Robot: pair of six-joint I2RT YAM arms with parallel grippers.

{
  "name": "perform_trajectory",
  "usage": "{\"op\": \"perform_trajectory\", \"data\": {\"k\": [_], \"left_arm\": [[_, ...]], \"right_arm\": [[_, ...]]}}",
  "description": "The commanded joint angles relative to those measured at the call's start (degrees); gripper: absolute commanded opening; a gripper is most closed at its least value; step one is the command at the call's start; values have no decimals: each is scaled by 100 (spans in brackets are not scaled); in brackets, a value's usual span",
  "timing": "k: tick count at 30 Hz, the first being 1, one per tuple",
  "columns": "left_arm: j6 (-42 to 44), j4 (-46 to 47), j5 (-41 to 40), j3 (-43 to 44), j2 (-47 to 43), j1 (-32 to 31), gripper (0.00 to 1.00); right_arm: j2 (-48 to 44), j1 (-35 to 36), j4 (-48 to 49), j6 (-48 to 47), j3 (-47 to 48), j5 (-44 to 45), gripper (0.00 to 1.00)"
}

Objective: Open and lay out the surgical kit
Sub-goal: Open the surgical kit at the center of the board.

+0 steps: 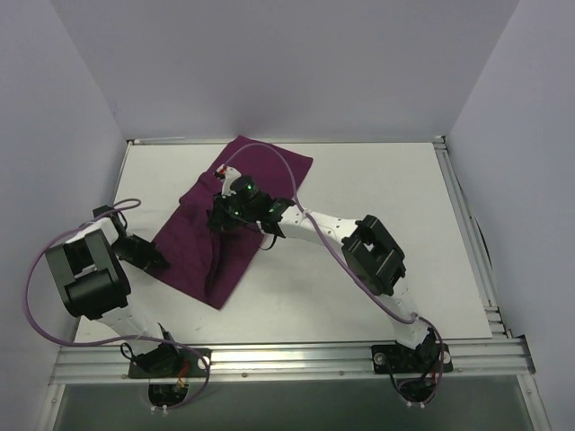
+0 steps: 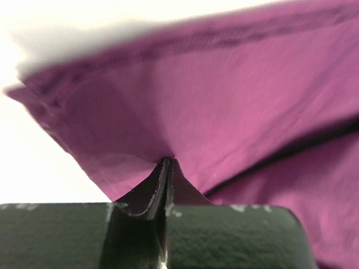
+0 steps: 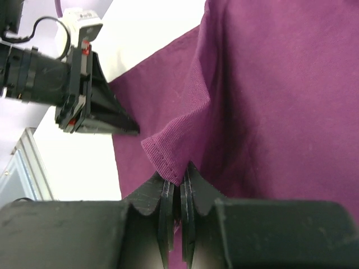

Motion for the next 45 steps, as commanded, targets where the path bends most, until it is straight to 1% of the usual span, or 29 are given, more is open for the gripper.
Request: {"op": "perform_trajectory", "data": {"k": [1, 5, 9, 12, 16, 17, 19, 20, 21, 24, 25, 26, 28, 29, 30, 31, 32, 33, 34, 35, 37, 38, 39, 40, 41, 42, 43, 44, 45], "left_arm": [[195, -266, -579, 423, 108, 65, 2], [116, -538, -1202, 546, 292, 100, 2], [221, -715, -1406, 696, 643, 188, 2], [274, -707, -1380, 705, 793, 249, 2], [370, -706, -1424, 792, 917, 276, 2], [405, -724, -1459, 793, 926, 285, 2], [476, -750, -1511, 828, 926, 311, 2], [511, -733, -1564, 819, 908, 320, 2], [529, -689, -1591, 767, 847, 329, 2], [572, -592, -1504, 670, 768, 338, 2], [590, -523, -1503, 591, 750, 338, 2], [599, -504, -1451, 547, 724, 338, 2], [651, -478, -1441, 477, 653, 338, 2], [661, -461, -1459, 476, 636, 338, 2], [661, -469, -1502, 467, 601, 338, 2], [678, -452, -1529, 459, 583, 346, 2], [704, -452, -1590, 485, 565, 338, 2], [705, -469, -1599, 502, 548, 355, 2], [739, -460, -1600, 520, 548, 364, 2], [766, -469, -1600, 581, 548, 364, 2], [801, -548, -1635, 660, 583, 373, 2], [836, -557, -1626, 722, 583, 373, 2], [854, -557, -1591, 731, 548, 364, 2], [889, -548, -1573, 748, 539, 364, 2], [924, -540, -1565, 766, 495, 364, 2], [976, -531, -1538, 758, 478, 364, 2], [1055, -505, -1442, 749, 451, 364, 2], [1073, -496, -1415, 731, 442, 364, 2], [1091, -487, -1345, 688, 416, 373, 2]], "right_arm": [[-587, -51, 28, 44, -50, -106, 0], [-815, -68, -121, 9, -130, 149, 0], [-1307, -130, -341, -8, -480, 447, 0], [-1992, -156, -473, 18, -1191, 983, 0], [-2906, -174, -727, 351, -2228, 1782, 0], [-3282, -165, -798, 552, -2448, 2167, 0], [-3697, -113, -964, 842, -3221, 2565, 0], [-4143, -69, -1017, 1183, -3519, 2906, 0], [-4391, -25, -1070, 1369, -4166, 3074, 0], [-5296, 274, -1185, 2152, -5084, 3567, 0], [-5481, 405, -1333, 2345, -5522, 3725, 0], [-5814, 702, -1500, 2538, -5726, 3831, 0], [-6079, 1020, -1851, 3170, -6078, 3998, 0], [-6255, 1457, -1949, 3408, -6150, 4095, 0], [-6291, 1661, -1993, 3767, -6211, 4191, 1], [-6300, 1863, -2150, 3962, -6247, 4236, 3], [-6213, 2048, -2195, 4086, -6247, 4236, 8], [-6152, 2372, -2335, 4270, -6212, 4236, 9], [-6073, 2523, -2502, 4463, -6168, 4306, 16], [-5915, 2629, -2643, 4596, -6063, 4307, 39], [-5817, 2875, -2959, 4667, -5923, 4446, 60], [-5800, 2937, -3117, 4580, -5617, 4578, 74], [-5799, 2938, -3484, 4466, -5423, 4718, 78], [-5817, 2798, -3662, 4030, -5177, 5111, 84], [-5860, 2606, -3785, 3678, -4722, 5220, 89], [-5870, 2325, -3708, 3222, -4535, 5229, 90], [-5887, 1505, -3499, 2704, -4403, 5082, 90], [-5913, 1009, -3175, 1593, -4314, 4393, 89], [-5879, 499, -2554, 1121, -4200, 3881, 89]]}}
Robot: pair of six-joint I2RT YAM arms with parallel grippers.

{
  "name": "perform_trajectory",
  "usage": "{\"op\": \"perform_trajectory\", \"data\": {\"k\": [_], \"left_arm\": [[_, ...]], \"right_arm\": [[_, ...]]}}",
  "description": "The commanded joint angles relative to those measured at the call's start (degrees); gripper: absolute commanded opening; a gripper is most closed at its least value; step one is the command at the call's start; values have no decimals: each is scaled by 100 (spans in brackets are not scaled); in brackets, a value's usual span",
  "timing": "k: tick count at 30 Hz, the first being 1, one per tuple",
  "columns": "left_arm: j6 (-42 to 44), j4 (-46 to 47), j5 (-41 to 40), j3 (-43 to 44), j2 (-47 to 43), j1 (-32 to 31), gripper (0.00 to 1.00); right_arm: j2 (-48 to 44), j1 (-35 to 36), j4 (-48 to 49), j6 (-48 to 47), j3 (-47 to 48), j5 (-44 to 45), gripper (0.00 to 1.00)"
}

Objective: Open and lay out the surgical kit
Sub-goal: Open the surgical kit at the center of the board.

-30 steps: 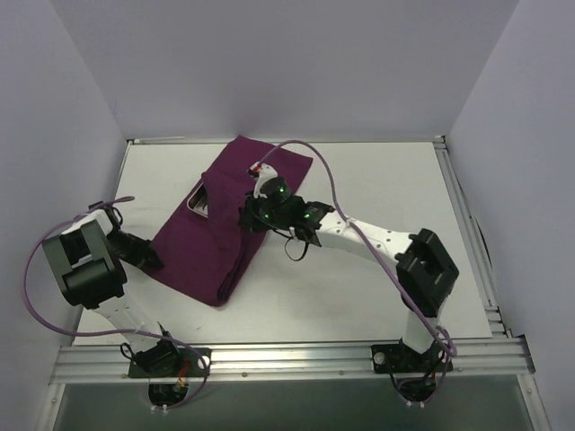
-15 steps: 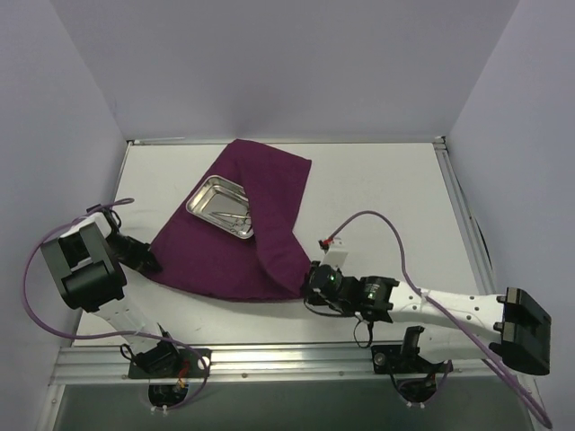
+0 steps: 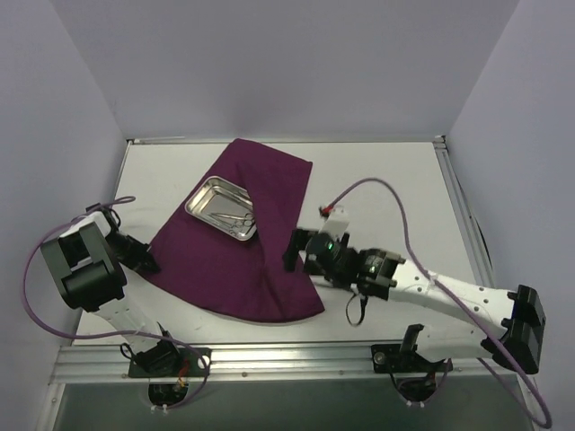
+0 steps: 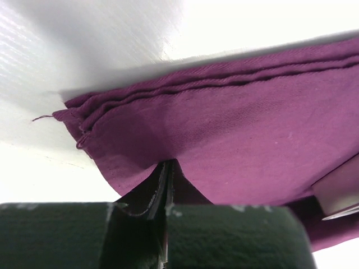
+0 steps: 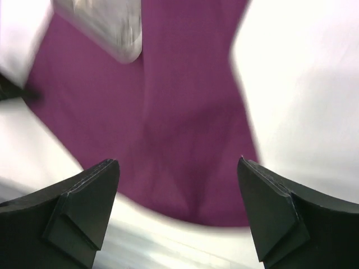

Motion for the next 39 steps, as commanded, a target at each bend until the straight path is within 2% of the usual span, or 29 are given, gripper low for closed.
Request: {"op": "perform_trajectory", "data": {"k": [1, 2, 3, 5, 7, 8, 9, 12, 16, 19, 22, 29, 39], "left_arm": [[398, 320, -434, -54, -76, 113, 2], [425, 346, -310, -80, -93, 113, 2], [434, 390, -170, -106, -137, 104, 2], [443, 548, 173, -177, -190, 95, 2], [390, 636, 279, -273, -295, 60, 2], [390, 654, 445, -300, -322, 51, 2], [407, 698, 482, -326, -400, 16, 2], [451, 742, 517, -414, -576, -54, 2], [417, 698, 579, -388, -744, -81, 3], [320, 689, 623, -353, -893, -81, 6], [258, 724, 710, -327, -999, -81, 13], [3, 1040, 921, -388, -1017, -168, 16], [-67, 1111, 921, -309, -841, -467, 16]], "right_arm": [[-82, -1761, 817, -2239, 539, -849, 88], [127, -2645, 1072, -2773, 601, -1377, 88], [286, -3002, 1449, -3031, 697, -2278, 87], [855, -3609, 1759, -3480, 996, -3040, 84], [1418, -3822, 1902, -4121, 1625, -3727, 78], [2004, -3988, 1831, -4254, 1873, -3876, 70], [2271, -4068, 1848, -4421, 2067, -4270, 69], [3054, -4262, 2049, -4423, 2683, -4554, 68], [4230, -4359, 1848, -4308, 3597, -5247, 69], [4794, -4394, 1646, -4282, 4107, -5530, 71], [5242, -4438, 1655, -4229, 4450, -5925, 72], [6052, -4491, 1585, -4115, 5154, -6593, 67], [6501, -4438, 1743, -3913, 5233, -7007, 54]]}}
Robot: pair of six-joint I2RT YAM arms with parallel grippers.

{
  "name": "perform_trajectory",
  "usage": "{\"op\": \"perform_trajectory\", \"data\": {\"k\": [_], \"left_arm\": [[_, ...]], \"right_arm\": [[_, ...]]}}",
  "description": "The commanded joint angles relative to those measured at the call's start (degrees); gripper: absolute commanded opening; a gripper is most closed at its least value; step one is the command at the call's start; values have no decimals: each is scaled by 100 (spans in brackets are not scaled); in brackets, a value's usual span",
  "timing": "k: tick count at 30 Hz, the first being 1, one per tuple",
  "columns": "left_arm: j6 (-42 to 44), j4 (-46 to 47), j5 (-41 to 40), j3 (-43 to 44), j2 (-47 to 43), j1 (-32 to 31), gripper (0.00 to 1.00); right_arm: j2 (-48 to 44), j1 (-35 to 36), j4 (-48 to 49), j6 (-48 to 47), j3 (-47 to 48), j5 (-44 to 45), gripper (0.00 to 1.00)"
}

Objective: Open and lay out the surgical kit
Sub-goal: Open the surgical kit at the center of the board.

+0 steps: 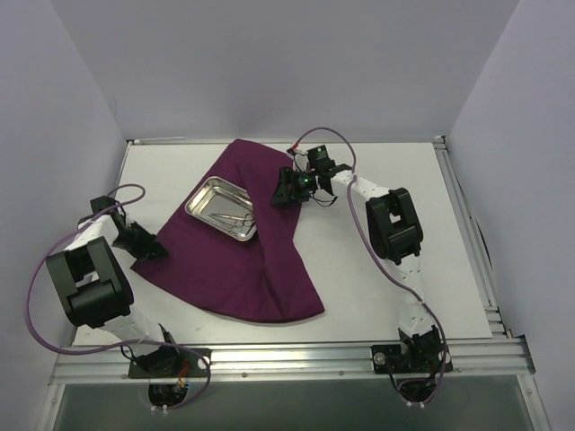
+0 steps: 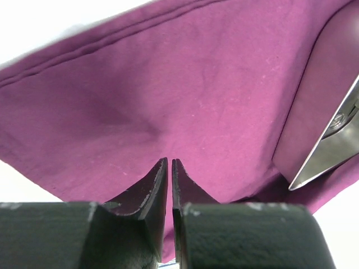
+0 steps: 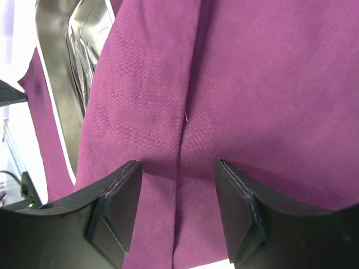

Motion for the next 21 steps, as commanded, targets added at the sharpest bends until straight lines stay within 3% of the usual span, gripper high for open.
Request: {"op": "perform_trajectory", "data": {"k": [1, 12, 18, 19, 21], "left_arm": [[-58, 189, 95, 119, 45, -98, 16], [-15, 136, 34, 207, 141, -177, 16], [-41, 145, -28, 260, 255, -212, 15], [-50, 136, -71, 269, 264, -204, 14], [-58, 66, -194, 304, 361, -195, 9]], "right_arm": [[16, 47, 84, 96, 197, -425, 54], [175, 187, 725, 474, 162, -865, 45], [184, 179, 690, 518, 268, -673, 21], [105, 170, 664, 509, 259, -472, 8], [-36, 153, 480, 457, 250, -94, 1]]}}
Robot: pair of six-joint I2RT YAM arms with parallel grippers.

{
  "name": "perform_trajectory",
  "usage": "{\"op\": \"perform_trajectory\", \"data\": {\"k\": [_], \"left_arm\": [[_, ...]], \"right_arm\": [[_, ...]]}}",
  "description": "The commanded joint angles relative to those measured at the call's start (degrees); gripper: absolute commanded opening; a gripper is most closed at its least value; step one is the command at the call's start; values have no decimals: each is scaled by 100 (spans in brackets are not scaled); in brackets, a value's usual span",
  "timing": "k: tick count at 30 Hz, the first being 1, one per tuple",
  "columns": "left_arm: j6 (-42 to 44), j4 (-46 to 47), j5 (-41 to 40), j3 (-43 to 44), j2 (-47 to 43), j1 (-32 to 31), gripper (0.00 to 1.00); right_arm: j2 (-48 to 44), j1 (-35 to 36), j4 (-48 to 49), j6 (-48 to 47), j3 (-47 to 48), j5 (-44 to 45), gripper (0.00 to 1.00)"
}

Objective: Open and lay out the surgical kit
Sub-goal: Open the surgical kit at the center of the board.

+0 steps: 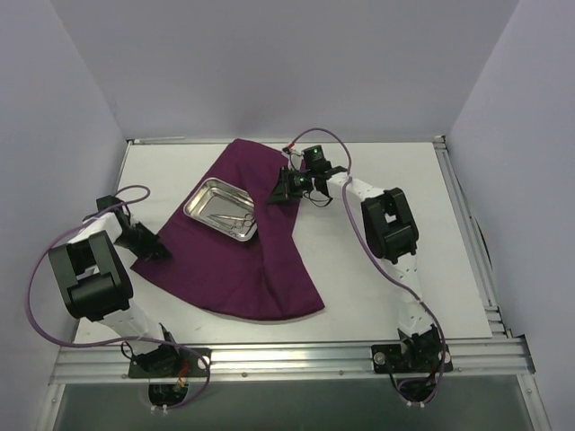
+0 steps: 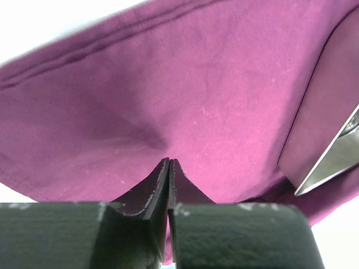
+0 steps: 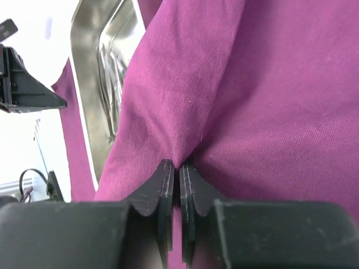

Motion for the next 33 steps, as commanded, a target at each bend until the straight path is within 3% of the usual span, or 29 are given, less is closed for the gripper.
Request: {"op": "perform_trajectory", "data": {"k": [1, 5, 14, 18, 24, 29, 30, 31, 33], "left_arm": [[-54, 7, -197, 269, 138, -14, 3], [-168, -81, -347, 261, 427, 4, 2], [-186, -2, -346, 243, 577, 13, 2], [-160, 6, -364, 234, 587, 30, 2], [-90, 50, -347, 164, 560, 39, 2], [-45, 68, -320, 102, 543, 39, 2], [-37, 68, -320, 94, 534, 48, 2], [-19, 77, -320, 102, 542, 39, 2], [7, 94, -303, 128, 551, 39, 2]], "right_arm": [[-444, 23, -161, -162, 150, 674, 0], [-946, 6, -968, -373, 71, 1832, 0], [-2369, -126, -1128, -207, -1536, 2803, 0], [-3080, -275, -1549, 56, -2196, 3653, 0], [-4153, -758, -1963, 487, -4014, 4402, 0], [-5015, -829, -2017, 987, -5297, 4299, 11], [-5242, -829, -1911, 1015, -5404, 4237, 34], [-5279, -899, -1771, 980, -5423, 4193, 49], [-4984, -1057, -1779, 595, -5083, 4245, 69]]}}
